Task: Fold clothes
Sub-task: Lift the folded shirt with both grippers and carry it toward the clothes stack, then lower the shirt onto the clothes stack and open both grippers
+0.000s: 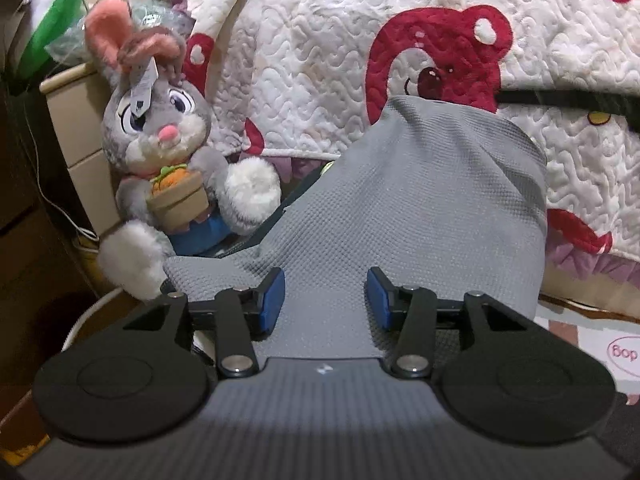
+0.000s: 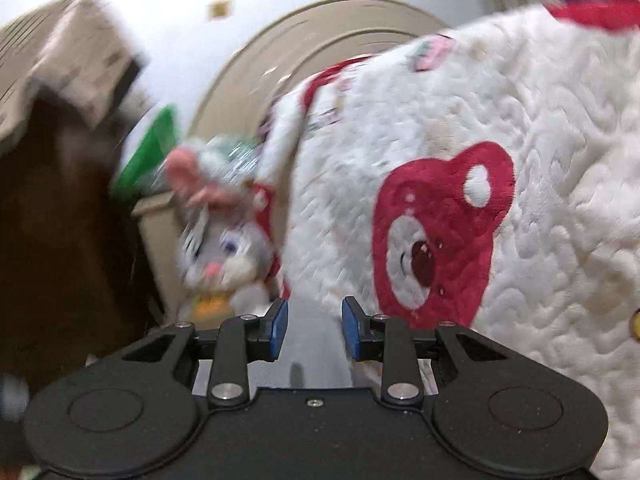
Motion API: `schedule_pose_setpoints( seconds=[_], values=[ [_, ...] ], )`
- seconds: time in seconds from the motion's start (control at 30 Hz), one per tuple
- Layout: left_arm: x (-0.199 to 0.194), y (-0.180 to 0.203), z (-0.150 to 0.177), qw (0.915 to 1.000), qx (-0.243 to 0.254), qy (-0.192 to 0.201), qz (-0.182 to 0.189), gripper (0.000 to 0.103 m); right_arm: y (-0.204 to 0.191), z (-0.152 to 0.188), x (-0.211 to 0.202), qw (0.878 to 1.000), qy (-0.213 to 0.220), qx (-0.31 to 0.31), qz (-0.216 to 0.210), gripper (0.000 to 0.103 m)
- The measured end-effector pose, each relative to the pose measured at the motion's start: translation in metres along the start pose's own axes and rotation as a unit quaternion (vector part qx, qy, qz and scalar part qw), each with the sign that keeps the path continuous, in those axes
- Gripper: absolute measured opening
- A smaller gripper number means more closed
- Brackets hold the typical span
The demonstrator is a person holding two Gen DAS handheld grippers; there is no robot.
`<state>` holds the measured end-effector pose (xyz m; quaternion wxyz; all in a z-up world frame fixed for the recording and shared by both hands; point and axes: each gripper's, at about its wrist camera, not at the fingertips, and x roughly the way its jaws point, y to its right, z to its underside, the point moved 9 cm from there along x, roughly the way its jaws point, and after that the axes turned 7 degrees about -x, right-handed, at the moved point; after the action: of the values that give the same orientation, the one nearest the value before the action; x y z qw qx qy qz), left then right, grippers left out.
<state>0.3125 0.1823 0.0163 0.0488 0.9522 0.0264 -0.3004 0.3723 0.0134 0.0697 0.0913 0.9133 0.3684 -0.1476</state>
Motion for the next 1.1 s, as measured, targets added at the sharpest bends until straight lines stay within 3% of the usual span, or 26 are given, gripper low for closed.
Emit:
schedule_pose_setpoints(
  seconds=[0.07,0.17,0.37,0.5,0.57,0.63,0.7,0.8,0.93,0.97,1.0,1.1],
  values=[
    [0.001,0.003,0.000,1.0000,0.006,0.002,-0.002,0.044,-0.006,0.026,0.005,0.998,-0.043,-0.037,0.001,0.032],
    [0.003,0.008,0.000,0.9999,0.015,0.001,-0.001,0.044,0.004,0.048,0.013,0.999,-0.051,-0.008,0.015,0.032],
    [0.008,0.014,0.002,0.9995,0.027,0.007,-0.018,0.045,0.022,0.056,0.030,0.996,-0.052,0.066,-0.003,0.032],
    [0.007,0.014,0.001,0.9996,0.016,0.004,-0.024,0.046,0.019,0.054,0.029,0.997,-0.059,0.053,0.003,0.033],
    [-0.004,0.016,-0.001,0.9987,0.017,-0.010,-0.046,0.047,0.020,0.046,0.008,0.996,-0.040,0.083,-0.008,0.036],
    [-0.019,0.021,-0.001,0.9973,0.017,-0.023,-0.067,0.062,0.017,0.041,-0.017,0.995,-0.023,0.096,-0.011,0.042],
    [-0.041,0.029,0.004,0.9962,0.017,-0.027,-0.081,0.088,0.012,0.040,-0.044,0.996,-0.010,0.087,-0.002,0.045],
    [-0.070,0.049,0.022,0.9943,0.032,-0.027,-0.098,0.098,0.000,0.047,-0.083,0.998,-0.001,0.067,0.008,0.045],
    [-0.101,0.079,0.050,0.9911,0.055,-0.027,-0.118,0.101,-0.017,0.072,-0.125,0.998,-0.017,0.062,-0.005,0.049],
    [-0.109,0.089,0.059,0.9911,0.058,-0.026,-0.117,0.102,-0.023,0.081,-0.135,0.998,-0.025,0.056,-0.007,0.056],
    [-0.116,0.097,0.070,0.9922,0.056,-0.026,-0.108,0.103,-0.028,0.089,-0.145,0.998,-0.032,0.050,-0.009,0.065],
    [-0.134,0.122,0.104,0.9946,0.051,-0.032,-0.085,0.103,-0.043,0.122,-0.181,0.997,-0.049,0.060,-0.006,0.066]
  ],
)
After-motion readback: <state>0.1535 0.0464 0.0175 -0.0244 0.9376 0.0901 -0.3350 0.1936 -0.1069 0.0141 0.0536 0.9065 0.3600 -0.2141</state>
